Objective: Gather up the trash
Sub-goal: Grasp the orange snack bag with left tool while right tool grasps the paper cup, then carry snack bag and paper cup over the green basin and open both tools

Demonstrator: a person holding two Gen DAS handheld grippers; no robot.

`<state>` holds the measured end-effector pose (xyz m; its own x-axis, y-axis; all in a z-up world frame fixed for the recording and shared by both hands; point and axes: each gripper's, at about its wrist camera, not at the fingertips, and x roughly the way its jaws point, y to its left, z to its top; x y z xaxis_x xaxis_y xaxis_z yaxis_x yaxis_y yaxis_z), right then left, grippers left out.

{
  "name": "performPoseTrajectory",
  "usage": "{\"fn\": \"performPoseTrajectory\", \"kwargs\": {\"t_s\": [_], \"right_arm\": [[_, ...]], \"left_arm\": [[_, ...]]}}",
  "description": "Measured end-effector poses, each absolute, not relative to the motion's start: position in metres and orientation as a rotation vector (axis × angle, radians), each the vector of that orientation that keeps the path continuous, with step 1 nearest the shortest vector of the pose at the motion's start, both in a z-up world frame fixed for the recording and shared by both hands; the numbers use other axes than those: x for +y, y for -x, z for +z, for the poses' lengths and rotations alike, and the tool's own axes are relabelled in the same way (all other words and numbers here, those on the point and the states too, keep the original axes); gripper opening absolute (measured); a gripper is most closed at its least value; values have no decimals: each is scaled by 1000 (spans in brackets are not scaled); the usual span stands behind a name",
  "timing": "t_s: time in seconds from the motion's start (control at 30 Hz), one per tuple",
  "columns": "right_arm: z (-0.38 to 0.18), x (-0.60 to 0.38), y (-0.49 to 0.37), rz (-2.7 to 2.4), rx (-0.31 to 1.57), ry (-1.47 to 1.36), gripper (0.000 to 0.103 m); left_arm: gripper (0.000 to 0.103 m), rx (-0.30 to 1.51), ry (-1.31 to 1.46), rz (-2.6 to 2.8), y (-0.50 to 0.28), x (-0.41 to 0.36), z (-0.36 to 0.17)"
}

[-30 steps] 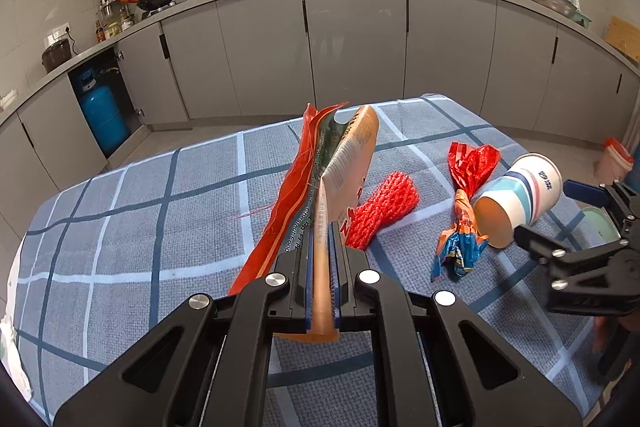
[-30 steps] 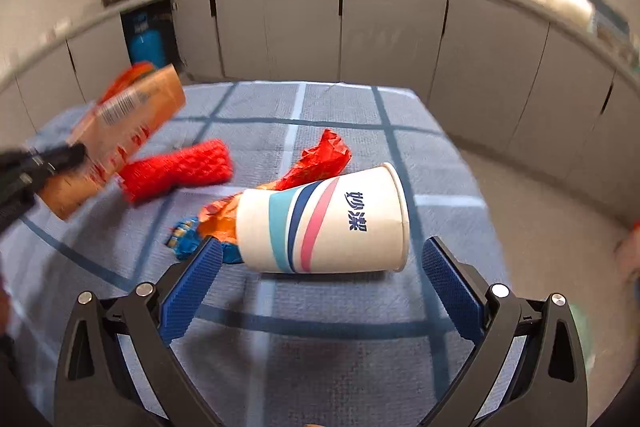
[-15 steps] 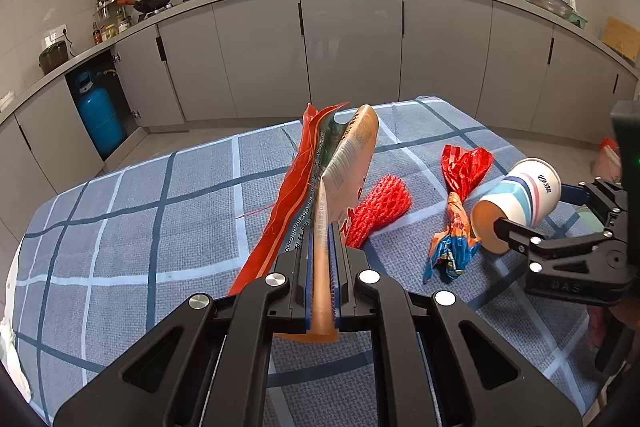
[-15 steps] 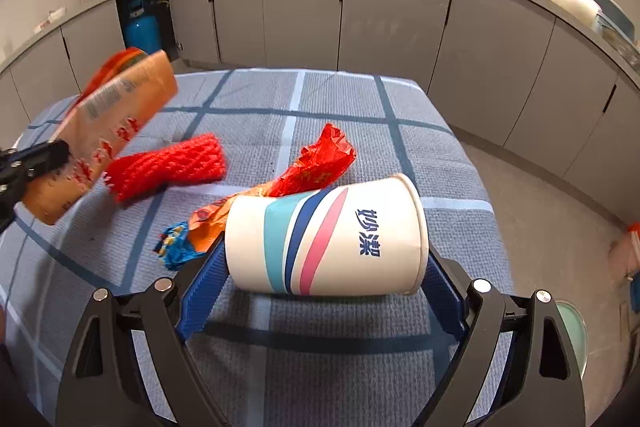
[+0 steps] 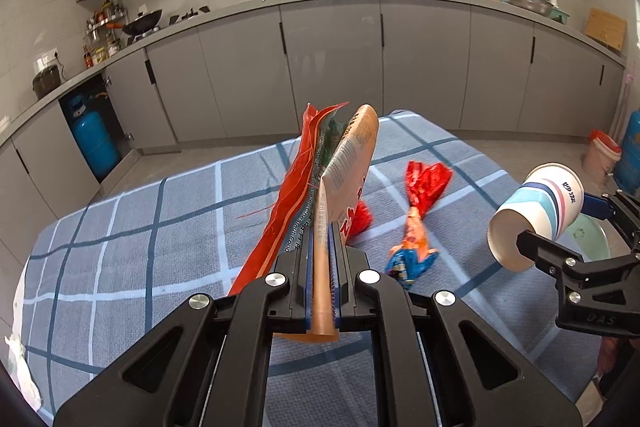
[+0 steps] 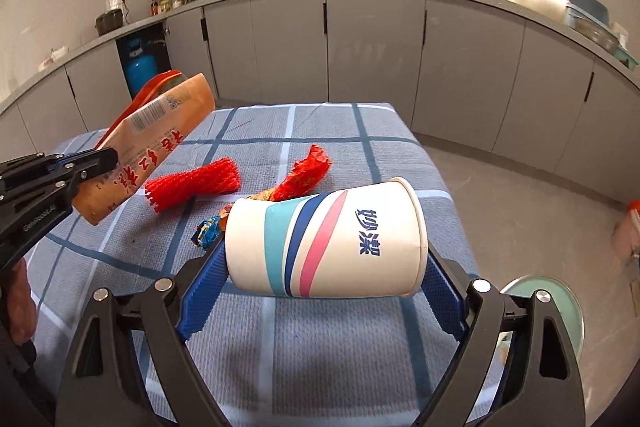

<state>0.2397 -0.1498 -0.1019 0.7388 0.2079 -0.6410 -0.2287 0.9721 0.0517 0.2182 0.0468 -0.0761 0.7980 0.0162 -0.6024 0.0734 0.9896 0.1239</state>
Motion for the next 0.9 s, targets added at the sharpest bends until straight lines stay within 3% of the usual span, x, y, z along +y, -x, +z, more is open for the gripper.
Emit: {"fn": "performPoseTrajectory", "kwargs": {"t_s": [0.9], "right_arm": [[-95,-278,-198,31,639,-110,87]], "left_arm": [[8,610,-293,-265,-207,-96,-70]]}}
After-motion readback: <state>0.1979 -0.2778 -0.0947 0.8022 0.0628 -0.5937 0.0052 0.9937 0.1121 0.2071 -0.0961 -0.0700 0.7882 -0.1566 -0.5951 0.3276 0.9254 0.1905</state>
